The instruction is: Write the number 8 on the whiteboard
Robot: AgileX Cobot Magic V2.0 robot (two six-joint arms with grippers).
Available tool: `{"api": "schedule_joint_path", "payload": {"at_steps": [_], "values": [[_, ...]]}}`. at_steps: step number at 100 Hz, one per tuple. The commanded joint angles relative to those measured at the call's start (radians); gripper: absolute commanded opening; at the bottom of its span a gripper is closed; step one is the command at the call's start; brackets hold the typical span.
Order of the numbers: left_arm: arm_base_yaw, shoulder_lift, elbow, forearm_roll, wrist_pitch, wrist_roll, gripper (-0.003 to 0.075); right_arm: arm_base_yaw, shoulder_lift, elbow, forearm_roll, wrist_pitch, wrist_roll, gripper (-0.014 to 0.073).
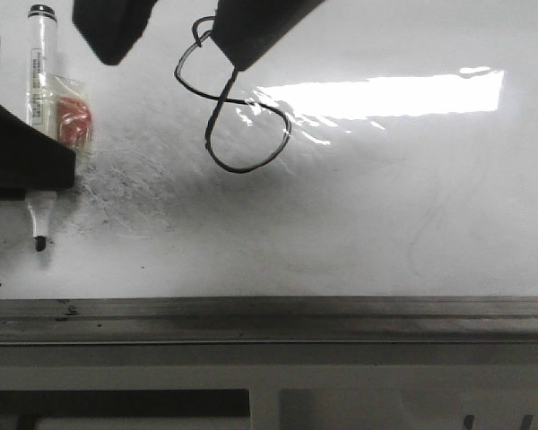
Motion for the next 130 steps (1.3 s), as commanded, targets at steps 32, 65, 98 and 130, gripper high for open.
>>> {"api": "schedule_joint_path", "payload": {"at_steps": [32, 65, 98, 130], "values": [[0.002, 0.016, -0.029, -0.01, -0.059, -0.01, 0.0253, 0.001, -0.019, -0.031, -0.006, -0.033, -0.01, 0.0395], [0.002, -0.038, -0.029, -0.008, -0.033, -0.008, 0.0452, 0.001, -0.029, -0.031, -0.03, -0.033, -0.01, 0.0337], [0.002, -0.34, -0.029, 0.175, 0.073, -0.004, 0.009, 0.001, -0.247, 0.175, -0.141, -0.299, -0.008, -0.0062], [0.002, -0.635, 0.077, 0.326, 0.06, -0.004, -0.002, 0.001, -0.627, 0.623, -0.22, -0.812, -0.009, -0.0062]]}}
